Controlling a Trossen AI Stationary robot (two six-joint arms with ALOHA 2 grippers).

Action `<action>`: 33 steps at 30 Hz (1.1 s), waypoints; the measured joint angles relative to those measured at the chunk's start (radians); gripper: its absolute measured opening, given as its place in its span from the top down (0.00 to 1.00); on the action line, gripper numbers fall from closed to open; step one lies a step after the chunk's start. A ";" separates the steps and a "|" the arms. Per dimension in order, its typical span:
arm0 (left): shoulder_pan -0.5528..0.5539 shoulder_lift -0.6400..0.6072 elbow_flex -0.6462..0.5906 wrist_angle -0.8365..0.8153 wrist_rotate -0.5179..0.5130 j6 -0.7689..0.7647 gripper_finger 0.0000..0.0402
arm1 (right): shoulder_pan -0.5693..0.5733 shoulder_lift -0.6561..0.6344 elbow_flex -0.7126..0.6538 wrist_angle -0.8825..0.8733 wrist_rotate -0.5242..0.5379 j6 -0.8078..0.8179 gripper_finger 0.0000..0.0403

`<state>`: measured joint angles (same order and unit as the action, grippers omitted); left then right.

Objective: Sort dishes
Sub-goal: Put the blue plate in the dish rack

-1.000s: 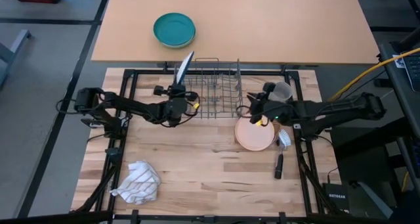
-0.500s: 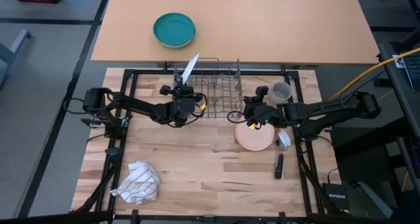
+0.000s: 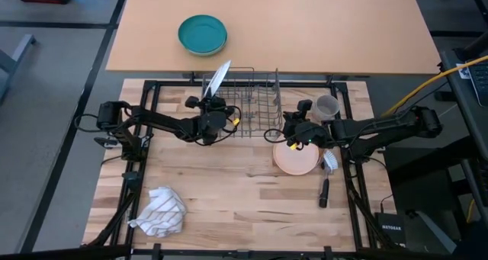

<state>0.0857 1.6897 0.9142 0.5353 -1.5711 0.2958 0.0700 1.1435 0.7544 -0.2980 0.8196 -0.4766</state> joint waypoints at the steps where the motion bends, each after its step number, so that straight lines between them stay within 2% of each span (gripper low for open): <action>1: -0.002 0.000 0.000 0.000 0.000 0.000 1.00 | 0.000 0.000 0.000 0.000 0.000 0.000 0.86; 18: -0.015 0.000 -0.005 -0.003 0.000 -0.005 1.00 | 0.000 0.000 0.000 -0.020 -0.001 0.000 0.86; 29: -0.022 0.000 -0.036 -0.011 -0.001 -0.107 1.00 | 0.000 0.000 0.000 -0.020 -0.002 0.000 0.86; 33: -0.038 0.000 -0.037 -0.076 -0.004 -0.147 1.00 | 0.000 0.000 0.000 -0.020 -0.002 0.000 0.86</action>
<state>0.0474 1.6897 0.8776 0.4593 -1.5751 0.1485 0.0704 1.1431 0.7544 -0.3176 0.8177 -0.4767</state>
